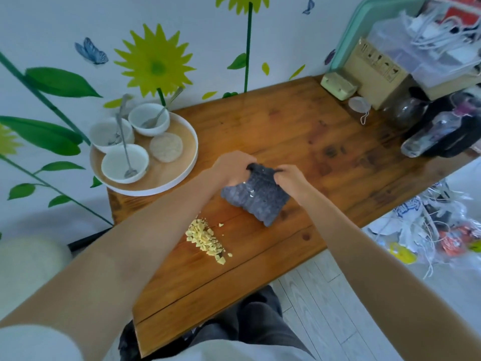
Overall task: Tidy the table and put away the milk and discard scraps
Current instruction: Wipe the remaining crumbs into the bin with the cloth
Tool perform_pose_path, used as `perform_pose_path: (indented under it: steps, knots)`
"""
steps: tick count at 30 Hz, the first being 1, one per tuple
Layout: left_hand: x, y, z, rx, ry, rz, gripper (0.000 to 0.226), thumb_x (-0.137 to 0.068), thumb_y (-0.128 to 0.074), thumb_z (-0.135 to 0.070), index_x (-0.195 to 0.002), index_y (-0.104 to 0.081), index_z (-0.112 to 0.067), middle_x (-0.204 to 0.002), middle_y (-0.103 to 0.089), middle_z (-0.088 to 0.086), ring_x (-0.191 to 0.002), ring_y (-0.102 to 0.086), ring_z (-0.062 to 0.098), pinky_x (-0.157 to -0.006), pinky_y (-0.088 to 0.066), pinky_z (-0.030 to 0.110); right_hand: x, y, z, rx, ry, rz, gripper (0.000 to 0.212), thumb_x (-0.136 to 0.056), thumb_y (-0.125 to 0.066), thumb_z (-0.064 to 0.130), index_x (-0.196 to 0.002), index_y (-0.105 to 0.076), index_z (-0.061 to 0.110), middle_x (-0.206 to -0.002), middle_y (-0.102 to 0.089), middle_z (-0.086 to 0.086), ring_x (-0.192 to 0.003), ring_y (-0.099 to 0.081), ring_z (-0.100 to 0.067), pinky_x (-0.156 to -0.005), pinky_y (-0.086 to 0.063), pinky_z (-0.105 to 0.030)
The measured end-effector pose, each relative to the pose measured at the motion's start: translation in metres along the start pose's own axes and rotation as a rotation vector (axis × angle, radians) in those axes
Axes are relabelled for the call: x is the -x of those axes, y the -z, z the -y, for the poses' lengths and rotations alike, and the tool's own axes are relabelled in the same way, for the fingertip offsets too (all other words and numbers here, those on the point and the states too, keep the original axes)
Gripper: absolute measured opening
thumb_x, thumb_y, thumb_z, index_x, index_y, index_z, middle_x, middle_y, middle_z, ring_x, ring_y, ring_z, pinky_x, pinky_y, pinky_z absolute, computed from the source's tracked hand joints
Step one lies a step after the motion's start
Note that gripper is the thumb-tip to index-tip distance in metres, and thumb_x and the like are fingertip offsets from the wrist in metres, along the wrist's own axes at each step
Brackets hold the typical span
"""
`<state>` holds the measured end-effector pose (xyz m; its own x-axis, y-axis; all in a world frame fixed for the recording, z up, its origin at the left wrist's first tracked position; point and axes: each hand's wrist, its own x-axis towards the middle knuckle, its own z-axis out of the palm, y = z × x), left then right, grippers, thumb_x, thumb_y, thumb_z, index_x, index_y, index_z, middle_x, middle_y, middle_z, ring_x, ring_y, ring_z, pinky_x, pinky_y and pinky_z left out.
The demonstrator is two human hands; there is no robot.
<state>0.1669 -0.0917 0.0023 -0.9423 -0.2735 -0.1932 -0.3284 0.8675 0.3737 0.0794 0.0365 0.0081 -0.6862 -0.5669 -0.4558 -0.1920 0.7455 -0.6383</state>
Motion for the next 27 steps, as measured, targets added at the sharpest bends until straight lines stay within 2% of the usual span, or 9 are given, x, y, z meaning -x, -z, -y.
perform_pose_path:
  steps: [3, 7, 11, 15, 18, 21, 23, 25, 27]
  knots:
    - [-0.026, 0.023, -0.017, -0.003, -0.012, -0.073, 0.010, -0.086, -0.045, -0.007, -0.079, -0.048, -0.013, -0.082, -0.053, 0.003, -0.078, -0.048, 0.022, -0.063, -0.036, 0.032, -0.022, 0.037, 0.007, -0.008, 0.053, -0.055, 0.032, -0.085, -0.040, 0.002, -0.109, -0.059, -0.008, -0.089, -0.055, -0.016, -0.081, -0.045, -0.021, -0.070, -0.031, -0.030]
    - [-0.069, 0.052, -0.042, 0.007, 0.003, -0.137, 0.022, -0.084, -0.043, -0.005, -0.065, -0.040, -0.016, -0.079, -0.051, 0.004, -0.076, -0.048, 0.024, -0.062, -0.035, 0.033, -0.054, 0.091, 0.018, 0.018, 0.144, -0.094, 0.027, -0.084, -0.041, 0.002, -0.100, -0.062, -0.004, -0.085, -0.051, -0.009, -0.081, -0.045, -0.021, -0.068, -0.030, -0.028]
    - [-0.126, 0.067, -0.062, 0.014, 0.017, -0.172, 0.010, -0.084, -0.044, -0.006, -0.080, -0.049, -0.013, -0.089, -0.061, 0.009, -0.084, -0.055, 0.026, -0.065, -0.042, 0.036, -0.091, 0.141, 0.020, 0.013, 0.207, -0.149, 0.027, -0.084, -0.041, 0.003, -0.099, -0.064, 0.002, -0.087, -0.054, -0.007, -0.083, -0.046, -0.021, -0.069, -0.032, -0.028]
    - [-0.168, 0.054, -0.069, 0.025, 0.085, -0.100, 0.015, -0.085, -0.044, -0.004, -0.075, -0.044, -0.016, -0.081, -0.052, 0.004, -0.078, -0.051, 0.025, -0.063, -0.039, 0.035, -0.126, 0.150, -0.003, 0.029, 0.173, -0.132, 0.019, -0.083, -0.040, 0.004, -0.089, -0.058, -0.001, -0.083, -0.051, -0.010, -0.078, -0.046, -0.022, -0.062, -0.031, -0.030]
    - [-0.179, 0.018, -0.062, 0.019, 0.150, 0.037, 0.011, -0.086, -0.044, -0.004, -0.078, -0.046, -0.012, -0.085, -0.054, 0.006, -0.078, -0.050, 0.024, -0.063, -0.036, 0.034, -0.151, 0.127, -0.033, 0.067, 0.054, -0.018, 0.032, -0.087, -0.039, 0.006, -0.111, -0.059, 0.000, -0.106, -0.061, -0.016, -0.095, -0.056, -0.028, -0.072, -0.038, -0.031]
    - [-0.164, -0.026, -0.040, -0.020, 0.170, 0.213, 0.015, -0.087, -0.043, -0.004, -0.091, -0.058, -0.005, -0.109, -0.060, 0.008, -0.096, -0.057, 0.026, -0.073, -0.047, 0.037, -0.152, 0.080, -0.059, 0.022, -0.098, 0.214, 0.034, -0.090, -0.038, 0.004, -0.119, -0.058, 0.004, -0.103, -0.063, -0.017, -0.087, -0.058, -0.029, -0.065, -0.037, -0.030]
    - [-0.146, -0.046, -0.027, -0.040, 0.169, 0.300, 0.031, -0.090, -0.039, -0.003, -0.113, -0.059, -0.008, -0.142, -0.044, 0.001, -0.121, -0.050, 0.023, -0.085, -0.047, 0.034, -0.140, 0.054, -0.067, 0.007, -0.161, 0.321, 0.032, -0.091, -0.037, 0.002, -0.116, -0.056, 0.007, -0.089, -0.056, -0.012, -0.079, -0.055, -0.029, -0.061, -0.033, -0.030]
    - [-0.127, -0.055, -0.016, -0.015, 0.203, 0.308, 0.042, -0.091, -0.037, -0.001, -0.130, -0.051, -0.011, -0.155, -0.025, -0.008, -0.134, -0.039, 0.017, -0.088, -0.044, 0.028, -0.130, 0.037, -0.068, -0.036, -0.165, 0.345, 0.029, -0.090, -0.038, 0.001, -0.111, -0.058, 0.005, -0.097, -0.055, -0.020, -0.094, -0.055, -0.036, -0.069, -0.036, -0.035]
    - [-0.105, -0.055, -0.003, 0.009, 0.248, 0.276, 0.051, -0.089, -0.036, 0.001, -0.137, -0.045, -0.015, -0.154, -0.027, -0.010, -0.138, -0.033, 0.015, -0.099, -0.043, 0.032, -0.120, 0.019, -0.062, -0.126, -0.198, 0.390, 0.033, -0.088, -0.040, -0.001, -0.115, -0.058, 0.004, -0.113, -0.054, -0.023, -0.114, -0.051, -0.039, -0.083, -0.045, -0.043]
